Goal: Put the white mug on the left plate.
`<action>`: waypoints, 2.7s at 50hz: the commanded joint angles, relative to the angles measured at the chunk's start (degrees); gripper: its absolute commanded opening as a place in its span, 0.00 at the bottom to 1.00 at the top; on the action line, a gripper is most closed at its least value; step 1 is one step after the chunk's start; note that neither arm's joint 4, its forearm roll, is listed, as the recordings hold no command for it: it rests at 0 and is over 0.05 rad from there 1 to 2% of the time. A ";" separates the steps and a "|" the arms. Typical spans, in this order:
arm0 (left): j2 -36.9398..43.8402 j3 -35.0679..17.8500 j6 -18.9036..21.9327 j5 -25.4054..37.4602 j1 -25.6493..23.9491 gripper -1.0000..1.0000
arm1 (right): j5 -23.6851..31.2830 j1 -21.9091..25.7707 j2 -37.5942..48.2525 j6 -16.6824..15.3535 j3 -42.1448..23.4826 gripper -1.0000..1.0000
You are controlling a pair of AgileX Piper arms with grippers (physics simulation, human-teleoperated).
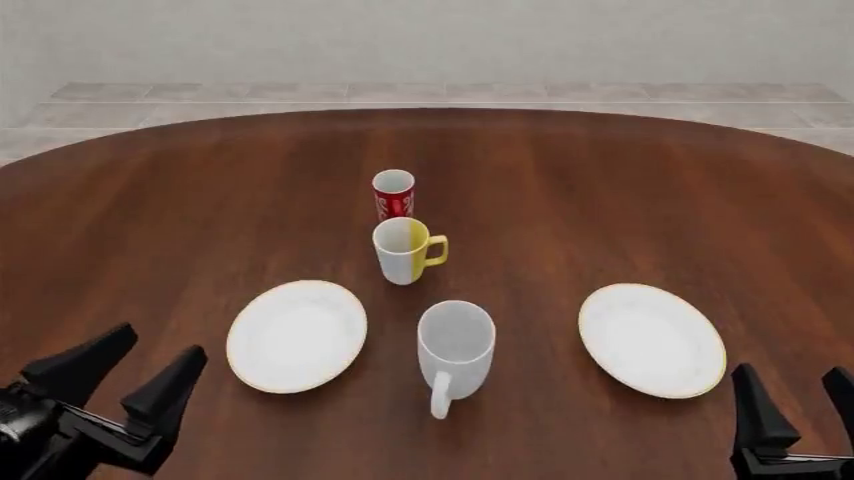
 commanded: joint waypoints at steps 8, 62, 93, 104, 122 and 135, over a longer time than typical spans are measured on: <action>9.19 -5.73 -0.68 0.97 -8.22 1.00 | 0.09 0.00 0.35 -0.04 -0.33 1.00; 40.03 -11.40 -4.44 -15.94 -23.96 1.00 | 1.03 -1.61 -0.60 1.10 -0.36 1.00; 52.52 -12.58 -6.87 -24.97 -27.47 1.00 | 1.68 -2.09 -1.12 1.42 -0.64 1.00; 56.07 -13.06 -7.49 -27.47 -28.20 1.00 | 1.56 -2.10 -1.21 1.56 -0.48 1.00; 60.50 -13.50 -8.60 -30.59 -29.23 1.00 | 1.27 -1.93 -0.64 1.74 -0.56 1.00; 62.69 -13.73 -8.82 -32.33 -29.70 1.00 | 1.63 -1.95 -0.91 1.73 -0.54 1.00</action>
